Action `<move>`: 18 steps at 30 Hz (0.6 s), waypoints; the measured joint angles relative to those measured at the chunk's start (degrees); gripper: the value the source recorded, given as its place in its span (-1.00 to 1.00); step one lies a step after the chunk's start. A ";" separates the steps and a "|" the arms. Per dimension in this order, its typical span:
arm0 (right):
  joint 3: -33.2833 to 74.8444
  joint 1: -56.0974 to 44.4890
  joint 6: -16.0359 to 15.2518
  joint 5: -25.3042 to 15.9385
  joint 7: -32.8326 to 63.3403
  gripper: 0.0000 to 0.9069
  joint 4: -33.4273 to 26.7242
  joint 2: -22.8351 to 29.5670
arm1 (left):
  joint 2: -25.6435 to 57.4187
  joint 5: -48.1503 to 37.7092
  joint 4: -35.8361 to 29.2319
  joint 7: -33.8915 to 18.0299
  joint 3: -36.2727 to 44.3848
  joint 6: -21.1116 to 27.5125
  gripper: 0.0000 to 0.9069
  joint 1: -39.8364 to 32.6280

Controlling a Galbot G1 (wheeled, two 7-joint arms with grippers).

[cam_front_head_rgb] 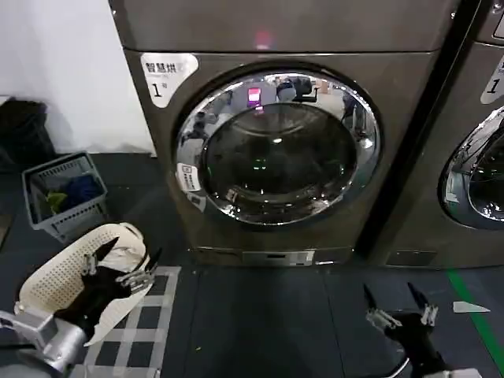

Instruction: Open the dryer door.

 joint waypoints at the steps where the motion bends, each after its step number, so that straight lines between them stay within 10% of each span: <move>1: -0.27 0.56 0.00 0.35 -0.13 1.00 -0.23 -0.79 | -0.01 0.00 -0.01 -0.01 0.00 0.00 1.00 -0.03; 18: -8.17 11.81 1.32 5.17 -1.97 1.00 -5.39 -13.14 | -0.12 -0.22 -0.62 -0.05 0.19 0.16 1.00 0.39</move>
